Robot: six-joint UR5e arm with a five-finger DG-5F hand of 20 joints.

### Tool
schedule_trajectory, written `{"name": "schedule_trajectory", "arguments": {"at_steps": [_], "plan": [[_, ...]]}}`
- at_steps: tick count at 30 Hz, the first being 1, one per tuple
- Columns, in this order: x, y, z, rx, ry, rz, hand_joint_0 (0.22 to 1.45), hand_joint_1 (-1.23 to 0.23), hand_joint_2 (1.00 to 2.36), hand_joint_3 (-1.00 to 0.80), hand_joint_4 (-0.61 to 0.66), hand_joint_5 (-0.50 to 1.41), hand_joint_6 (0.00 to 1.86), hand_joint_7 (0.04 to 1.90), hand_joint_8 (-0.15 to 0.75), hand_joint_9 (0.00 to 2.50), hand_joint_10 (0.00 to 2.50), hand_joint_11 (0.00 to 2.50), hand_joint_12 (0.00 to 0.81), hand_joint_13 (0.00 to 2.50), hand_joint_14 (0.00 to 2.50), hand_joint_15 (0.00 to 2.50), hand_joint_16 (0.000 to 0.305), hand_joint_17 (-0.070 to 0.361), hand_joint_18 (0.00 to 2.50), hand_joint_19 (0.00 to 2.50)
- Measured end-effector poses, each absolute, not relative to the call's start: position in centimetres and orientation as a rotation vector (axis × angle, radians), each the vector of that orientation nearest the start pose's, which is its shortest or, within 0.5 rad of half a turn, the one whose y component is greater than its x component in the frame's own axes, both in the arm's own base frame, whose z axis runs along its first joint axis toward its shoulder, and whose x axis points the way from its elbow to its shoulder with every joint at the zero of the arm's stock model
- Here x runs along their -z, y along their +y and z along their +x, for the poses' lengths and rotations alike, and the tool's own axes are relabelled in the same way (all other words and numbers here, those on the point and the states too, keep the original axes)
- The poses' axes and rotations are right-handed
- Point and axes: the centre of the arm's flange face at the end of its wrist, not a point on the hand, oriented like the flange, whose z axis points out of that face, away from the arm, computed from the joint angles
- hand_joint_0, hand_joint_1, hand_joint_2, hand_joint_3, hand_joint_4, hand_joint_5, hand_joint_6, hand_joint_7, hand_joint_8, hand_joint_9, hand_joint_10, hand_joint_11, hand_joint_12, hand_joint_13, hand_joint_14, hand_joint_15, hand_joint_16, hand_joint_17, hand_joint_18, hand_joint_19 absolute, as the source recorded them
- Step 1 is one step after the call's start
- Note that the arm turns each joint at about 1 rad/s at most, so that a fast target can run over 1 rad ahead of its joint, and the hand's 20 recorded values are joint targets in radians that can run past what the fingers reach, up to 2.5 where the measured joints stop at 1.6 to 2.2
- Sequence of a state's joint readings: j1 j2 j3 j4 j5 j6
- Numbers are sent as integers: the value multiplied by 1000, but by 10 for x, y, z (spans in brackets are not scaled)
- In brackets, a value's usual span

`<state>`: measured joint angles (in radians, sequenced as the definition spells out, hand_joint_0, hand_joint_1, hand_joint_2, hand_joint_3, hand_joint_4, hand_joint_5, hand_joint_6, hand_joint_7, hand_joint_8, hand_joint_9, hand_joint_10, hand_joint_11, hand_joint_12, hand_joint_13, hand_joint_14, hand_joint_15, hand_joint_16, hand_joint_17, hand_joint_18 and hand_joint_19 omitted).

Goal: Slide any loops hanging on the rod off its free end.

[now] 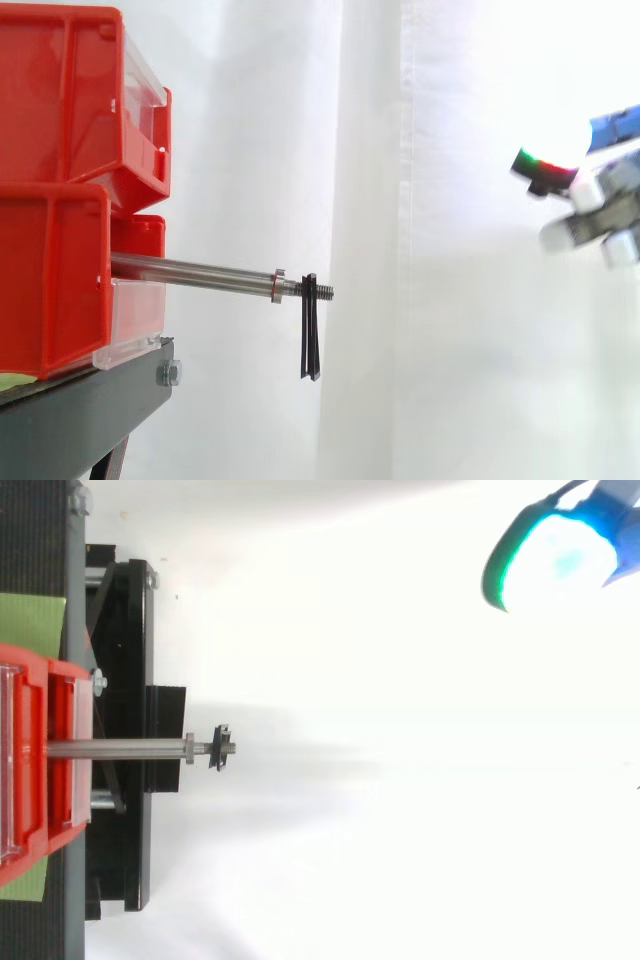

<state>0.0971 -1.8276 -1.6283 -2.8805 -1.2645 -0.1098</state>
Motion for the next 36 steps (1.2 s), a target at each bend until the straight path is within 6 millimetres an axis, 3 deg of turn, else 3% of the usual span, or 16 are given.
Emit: {"name": "schedule_trajectory", "arguments": {"at_steps": [6,17,28,36], "plan": [[-292,-97,612,-939,1178,1261,455,-639,1000,-500,43,-273,501,649,219,207,0,0,341,0,0,0,53,118,47,142],[-224,-75,646,-1015,1179,1216,446,-650,1000,-500,82,-277,501,635,224,182,0,0,342,0,0,0,54,122,89,165],[-199,-57,658,-1040,1203,1164,489,-651,1000,-500,117,-254,501,654,234,312,0,0,331,168,0,0,51,115,278,215],[-171,-58,668,-1028,1139,1175,495,-634,1000,-500,131,-249,502,669,237,337,0,0,330,201,0,0,50,114,311,237]]}}
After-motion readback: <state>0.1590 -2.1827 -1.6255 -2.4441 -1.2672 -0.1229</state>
